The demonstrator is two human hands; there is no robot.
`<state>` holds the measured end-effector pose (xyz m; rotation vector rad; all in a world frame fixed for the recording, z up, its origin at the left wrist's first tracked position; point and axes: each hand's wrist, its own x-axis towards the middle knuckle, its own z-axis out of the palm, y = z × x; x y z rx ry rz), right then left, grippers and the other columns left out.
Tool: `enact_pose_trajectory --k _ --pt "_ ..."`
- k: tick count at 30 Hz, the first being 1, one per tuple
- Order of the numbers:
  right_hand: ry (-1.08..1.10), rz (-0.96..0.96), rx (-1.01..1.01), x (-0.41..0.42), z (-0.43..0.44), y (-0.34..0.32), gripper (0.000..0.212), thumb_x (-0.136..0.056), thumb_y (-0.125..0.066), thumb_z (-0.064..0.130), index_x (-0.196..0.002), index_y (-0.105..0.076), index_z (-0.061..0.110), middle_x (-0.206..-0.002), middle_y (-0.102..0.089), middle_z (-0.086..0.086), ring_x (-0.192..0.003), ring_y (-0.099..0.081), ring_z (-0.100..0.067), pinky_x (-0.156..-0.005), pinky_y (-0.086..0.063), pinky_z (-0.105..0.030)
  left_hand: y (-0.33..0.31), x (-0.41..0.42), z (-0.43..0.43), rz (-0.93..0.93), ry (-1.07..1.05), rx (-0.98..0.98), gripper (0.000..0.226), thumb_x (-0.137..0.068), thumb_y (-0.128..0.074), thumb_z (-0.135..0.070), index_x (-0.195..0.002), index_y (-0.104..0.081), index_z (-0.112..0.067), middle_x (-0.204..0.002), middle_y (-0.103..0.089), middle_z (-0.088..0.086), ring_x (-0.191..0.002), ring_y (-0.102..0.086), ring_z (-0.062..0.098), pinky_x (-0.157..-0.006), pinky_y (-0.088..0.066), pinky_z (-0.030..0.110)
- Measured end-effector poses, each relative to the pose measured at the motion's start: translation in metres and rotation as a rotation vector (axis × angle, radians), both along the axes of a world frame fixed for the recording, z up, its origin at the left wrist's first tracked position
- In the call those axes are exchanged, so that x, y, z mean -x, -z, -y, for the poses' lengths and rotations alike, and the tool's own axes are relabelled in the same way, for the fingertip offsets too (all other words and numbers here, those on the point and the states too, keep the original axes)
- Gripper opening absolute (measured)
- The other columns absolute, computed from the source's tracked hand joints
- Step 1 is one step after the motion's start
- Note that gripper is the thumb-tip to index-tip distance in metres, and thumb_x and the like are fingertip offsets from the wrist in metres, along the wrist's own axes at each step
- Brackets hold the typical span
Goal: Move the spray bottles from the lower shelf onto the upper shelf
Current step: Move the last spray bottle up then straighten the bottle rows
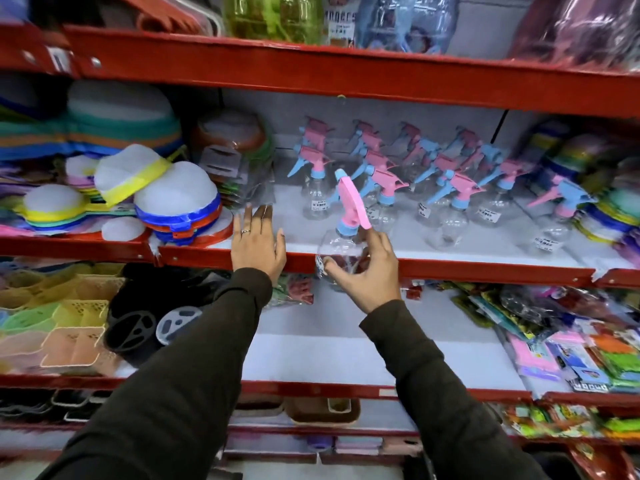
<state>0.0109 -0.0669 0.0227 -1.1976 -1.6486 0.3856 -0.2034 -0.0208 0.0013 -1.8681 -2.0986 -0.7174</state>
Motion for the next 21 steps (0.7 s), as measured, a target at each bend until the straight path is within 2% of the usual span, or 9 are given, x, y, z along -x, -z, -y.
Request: enact_pose_trajectory --k 2,4,11,15,21 --pt "0.0 0.006 0.002 0.009 -0.016 -0.012 0.063 -0.061 -0.073 0.055 -0.116 -0.056 0.029 -0.099 -0.049 0.01 -0.085 -0.046 0.001 -0.075 -0.035 -0.004 0.0 0.007 0.0 -0.008 0.003 0.004 0.059 -0.099 -0.032 -0.034 -0.148 -0.039 -0.001 -0.154 -0.042 0.02 -0.15 -0.023 0.034 -0.125 -0.008 0.047" --pt "0.013 0.001 0.011 0.02 -0.032 -0.021 0.062 -0.06 -0.073 0.056 -0.113 -0.057 0.027 -0.098 -0.051 0.01 -0.085 -0.045 0.001 -0.075 -0.038 -0.014 0.0 0.009 -0.001 -0.017 0.02 -0.01 0.062 -0.097 -0.028 -0.035 -0.148 -0.04 -0.002 -0.153 -0.043 0.018 -0.15 -0.024 0.033 -0.125 -0.009 0.048" --pt "0.031 0.006 0.135 0.044 -0.067 -0.021 0.07 -0.056 -0.079 0.055 -0.11 -0.046 0.026 -0.105 -0.061 0.004 -0.096 -0.059 -0.018 -0.086 -0.052 -0.035 0.004 0.009 -0.007 -0.051 -0.023 0.011 0.064 -0.096 -0.023 -0.037 -0.149 -0.038 -0.005 -0.154 -0.043 0.016 -0.151 -0.023 0.031 -0.125 -0.01 0.047" --pt "0.031 0.048 0.189 0.048 -0.076 -0.008 0.067 -0.061 -0.082 0.048 -0.113 -0.049 0.02 -0.106 -0.061 0.004 -0.104 -0.06 -0.02 -0.089 -0.049 -0.03 0.005 0.008 -0.006 -0.071 -0.026 -0.015 0.059 -0.098 -0.028 -0.034 -0.146 -0.043 -0.004 -0.151 -0.047 0.016 -0.149 -0.028 0.033 -0.124 -0.014 0.048" --pt "0.049 0.039 0.239 0.049 -0.08 -0.001 0.067 -0.068 -0.074 0.051 -0.122 -0.049 0.02 -0.122 -0.065 -0.001 -0.112 -0.06 -0.022 -0.09 -0.044 -0.026 0.007 0.007 -0.008 -0.075 -0.027 -0.041 0.056 -0.097 -0.031 -0.033 -0.143 -0.048 -0.005 -0.147 -0.052 0.016 -0.146 -0.033 0.034 -0.123 -0.017 0.049"
